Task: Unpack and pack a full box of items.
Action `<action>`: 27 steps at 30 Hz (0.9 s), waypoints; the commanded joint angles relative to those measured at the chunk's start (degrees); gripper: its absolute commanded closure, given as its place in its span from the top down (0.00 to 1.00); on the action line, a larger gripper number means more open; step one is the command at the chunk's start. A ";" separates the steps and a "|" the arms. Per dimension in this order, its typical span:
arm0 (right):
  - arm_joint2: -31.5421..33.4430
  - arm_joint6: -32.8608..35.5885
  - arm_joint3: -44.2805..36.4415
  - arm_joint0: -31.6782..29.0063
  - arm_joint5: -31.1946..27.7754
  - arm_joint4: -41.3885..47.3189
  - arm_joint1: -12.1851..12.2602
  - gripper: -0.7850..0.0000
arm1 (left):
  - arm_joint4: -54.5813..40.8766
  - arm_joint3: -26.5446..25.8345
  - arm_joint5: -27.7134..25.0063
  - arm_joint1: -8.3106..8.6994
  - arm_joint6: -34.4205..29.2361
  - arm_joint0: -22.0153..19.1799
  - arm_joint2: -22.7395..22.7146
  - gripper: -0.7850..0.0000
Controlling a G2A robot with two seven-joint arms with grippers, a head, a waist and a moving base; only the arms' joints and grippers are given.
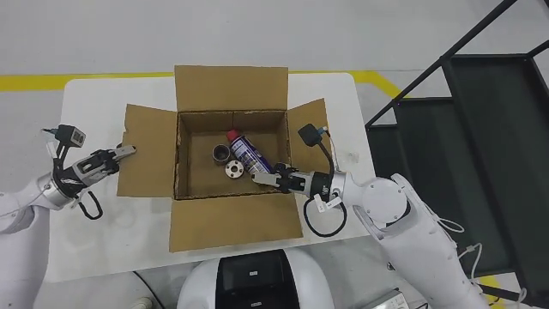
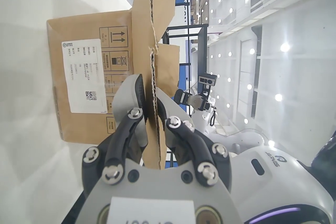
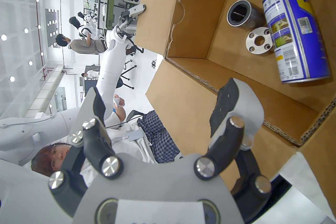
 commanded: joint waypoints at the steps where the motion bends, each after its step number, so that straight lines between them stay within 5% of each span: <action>1: 0.00 0.00 0.00 0.00 0.00 0.00 0.00 1.00 | -0.98 -0.60 0.35 0.15 0.70 0.49 -0.97 1.00; 12: 0.00 0.00 0.00 0.00 0.00 0.00 0.00 1.00 | -0.60 -1.38 0.01 1.53 11.19 0.13 -10.54 1.00; 17: -1.24 1.08 -0.15 0.47 -0.20 -2.08 0.04 1.00 | -1.56 -2.00 1.92 1.78 13.19 -1.63 -11.12 1.00; 27: -12.82 5.97 3.57 16.43 2.70 -13.72 -1.47 1.00 | -1.88 -0.31 3.82 1.87 12.90 -3.54 -9.91 1.00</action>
